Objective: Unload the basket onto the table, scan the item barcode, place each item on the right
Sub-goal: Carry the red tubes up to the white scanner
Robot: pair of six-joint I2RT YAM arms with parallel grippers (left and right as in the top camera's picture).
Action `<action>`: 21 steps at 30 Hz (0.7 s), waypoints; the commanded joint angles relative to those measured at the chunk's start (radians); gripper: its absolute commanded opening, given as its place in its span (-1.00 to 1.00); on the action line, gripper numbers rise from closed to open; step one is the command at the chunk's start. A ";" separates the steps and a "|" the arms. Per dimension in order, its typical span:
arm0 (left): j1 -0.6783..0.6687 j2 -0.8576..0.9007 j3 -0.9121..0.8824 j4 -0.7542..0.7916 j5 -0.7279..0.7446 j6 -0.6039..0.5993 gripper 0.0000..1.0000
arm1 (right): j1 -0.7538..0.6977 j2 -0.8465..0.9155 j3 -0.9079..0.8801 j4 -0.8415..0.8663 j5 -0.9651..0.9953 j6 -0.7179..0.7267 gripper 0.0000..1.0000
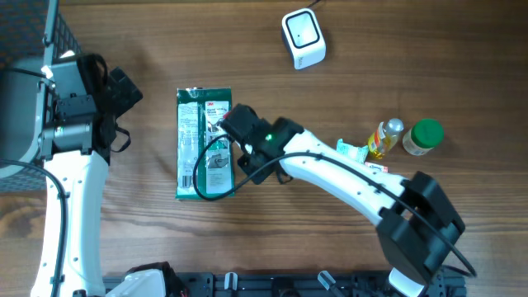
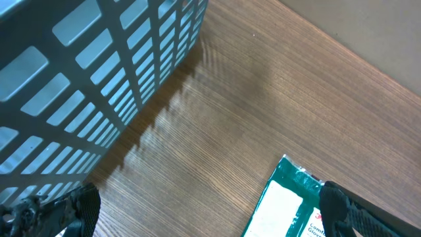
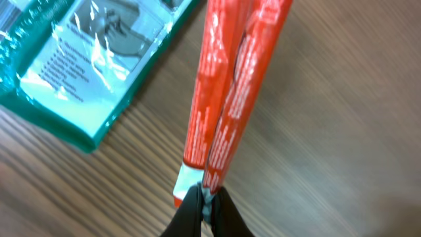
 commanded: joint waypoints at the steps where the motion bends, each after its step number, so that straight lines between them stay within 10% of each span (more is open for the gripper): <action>1: 0.004 -0.001 0.003 0.003 -0.005 0.008 1.00 | -0.005 -0.058 0.172 -0.134 0.175 -0.212 -0.92; 10: 0.004 -0.001 0.003 0.003 -0.005 0.008 1.00 | -0.063 -0.058 0.294 -0.141 0.608 -0.548 -0.92; 21: 0.004 -0.001 0.003 0.003 -0.005 0.008 1.00 | -0.354 -0.053 0.291 0.106 0.426 -0.795 -0.91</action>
